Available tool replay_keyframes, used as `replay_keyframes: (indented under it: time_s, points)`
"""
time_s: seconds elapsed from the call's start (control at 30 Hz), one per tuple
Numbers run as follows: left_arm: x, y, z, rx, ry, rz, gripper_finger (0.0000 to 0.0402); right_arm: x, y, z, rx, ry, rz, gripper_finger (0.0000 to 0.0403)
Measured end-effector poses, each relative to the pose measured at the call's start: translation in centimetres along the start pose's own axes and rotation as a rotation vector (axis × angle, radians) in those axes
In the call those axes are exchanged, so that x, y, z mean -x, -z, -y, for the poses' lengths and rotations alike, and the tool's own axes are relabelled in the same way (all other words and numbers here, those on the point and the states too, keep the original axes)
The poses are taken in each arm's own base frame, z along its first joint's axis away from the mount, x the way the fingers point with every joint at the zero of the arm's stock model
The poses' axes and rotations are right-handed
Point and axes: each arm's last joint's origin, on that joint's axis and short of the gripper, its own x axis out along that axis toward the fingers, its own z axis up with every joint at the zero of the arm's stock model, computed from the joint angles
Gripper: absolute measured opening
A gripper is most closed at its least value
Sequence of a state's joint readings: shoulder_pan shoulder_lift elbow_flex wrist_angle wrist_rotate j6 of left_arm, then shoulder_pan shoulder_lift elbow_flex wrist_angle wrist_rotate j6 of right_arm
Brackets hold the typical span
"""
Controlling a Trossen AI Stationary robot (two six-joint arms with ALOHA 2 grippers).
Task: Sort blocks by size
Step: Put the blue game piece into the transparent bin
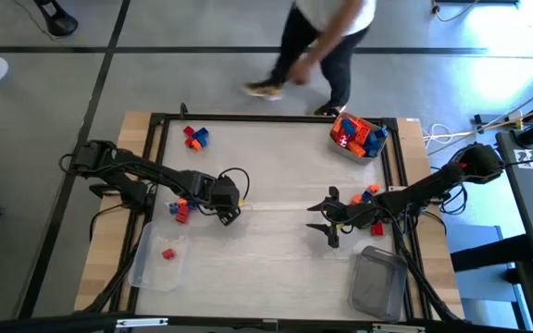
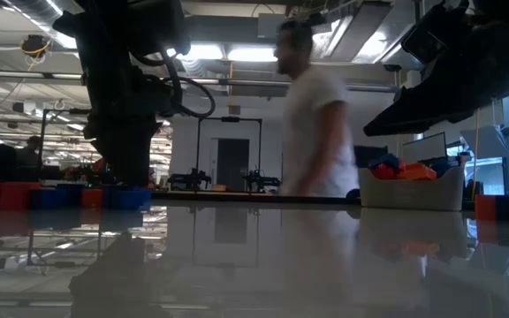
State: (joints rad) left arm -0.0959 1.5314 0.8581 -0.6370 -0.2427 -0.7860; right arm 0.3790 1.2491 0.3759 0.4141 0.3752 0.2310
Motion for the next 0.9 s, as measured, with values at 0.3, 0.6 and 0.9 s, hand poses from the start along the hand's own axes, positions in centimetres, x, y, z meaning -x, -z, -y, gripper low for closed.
replay_keyframes:
  time_s: [0.3,0.6,0.9]
  points:
    - [0.0,0.0,0.0,0.000,0.008,-0.008,0.0210,0.0,0.0,0.0,0.000,0.000,0.000,0.0237]
    - [-0.3,-0.1,0.2,0.001,0.013,-0.003,0.0210,0.0,0.0,0.0,0.000,0.000,0.000,0.0237]
    - [-2.7,0.5,0.6,-0.029,-0.051,-0.069,0.0210,0.0,0.0,0.0,0.000,-0.001,-0.001,0.0237]
